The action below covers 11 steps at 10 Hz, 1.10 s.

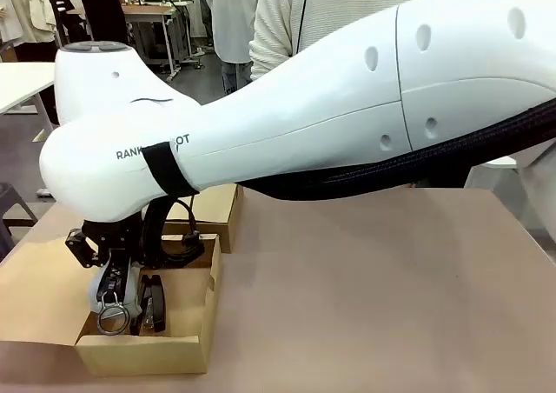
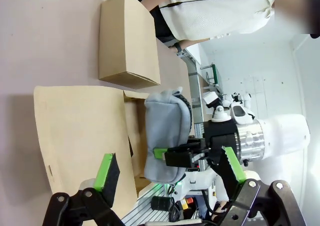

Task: Place items inside the box.
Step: Pick up a Pencil pouch or Stapler and place it inside the Mailer Box closest to the robot.

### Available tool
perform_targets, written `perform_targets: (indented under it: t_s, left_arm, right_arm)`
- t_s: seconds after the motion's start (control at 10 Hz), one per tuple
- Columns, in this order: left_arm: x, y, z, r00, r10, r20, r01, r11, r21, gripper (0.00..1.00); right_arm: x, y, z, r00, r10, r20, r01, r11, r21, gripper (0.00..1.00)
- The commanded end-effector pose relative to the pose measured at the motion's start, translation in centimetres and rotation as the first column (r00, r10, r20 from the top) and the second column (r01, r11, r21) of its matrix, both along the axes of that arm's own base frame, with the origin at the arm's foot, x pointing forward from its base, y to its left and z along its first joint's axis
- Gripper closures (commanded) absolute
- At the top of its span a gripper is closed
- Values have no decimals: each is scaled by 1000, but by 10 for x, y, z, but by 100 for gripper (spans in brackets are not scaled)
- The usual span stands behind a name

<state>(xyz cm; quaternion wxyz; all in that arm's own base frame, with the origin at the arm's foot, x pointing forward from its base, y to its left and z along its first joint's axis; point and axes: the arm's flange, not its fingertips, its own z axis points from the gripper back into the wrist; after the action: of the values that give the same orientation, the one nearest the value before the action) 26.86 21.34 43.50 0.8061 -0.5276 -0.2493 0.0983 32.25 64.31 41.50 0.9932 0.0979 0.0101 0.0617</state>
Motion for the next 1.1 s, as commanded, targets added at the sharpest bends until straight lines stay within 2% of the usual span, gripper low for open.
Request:
perform_targets:
  t_s: [0.0, 0.4, 0.7, 1.0]
  left_arm:
    - [-1, 0, 0, 1000, 0, 25, 0, 1000, -12, 0]
    - [-1, 0, 0, 1000, 0, 25, 0, 1000, -12, 0]
    - [-1, 0, 0, 1000, 0, 25, 0, 1000, -12, 0]
    - [-1, 0, 0, 1000, 0, 25, 0, 1000, -12, 0]
  right_arm:
    - [7, -4, -14, 996, -62, -70, 63, 998, 4, 100]
    - [21, -23, -35, 981, -139, -135, 133, 990, -52, 100]
    - [35, -32, -59, 964, -114, -242, 102, 993, -61, 100]
    - [48, -38, -76, 950, -158, -270, 138, 986, -93, 100]
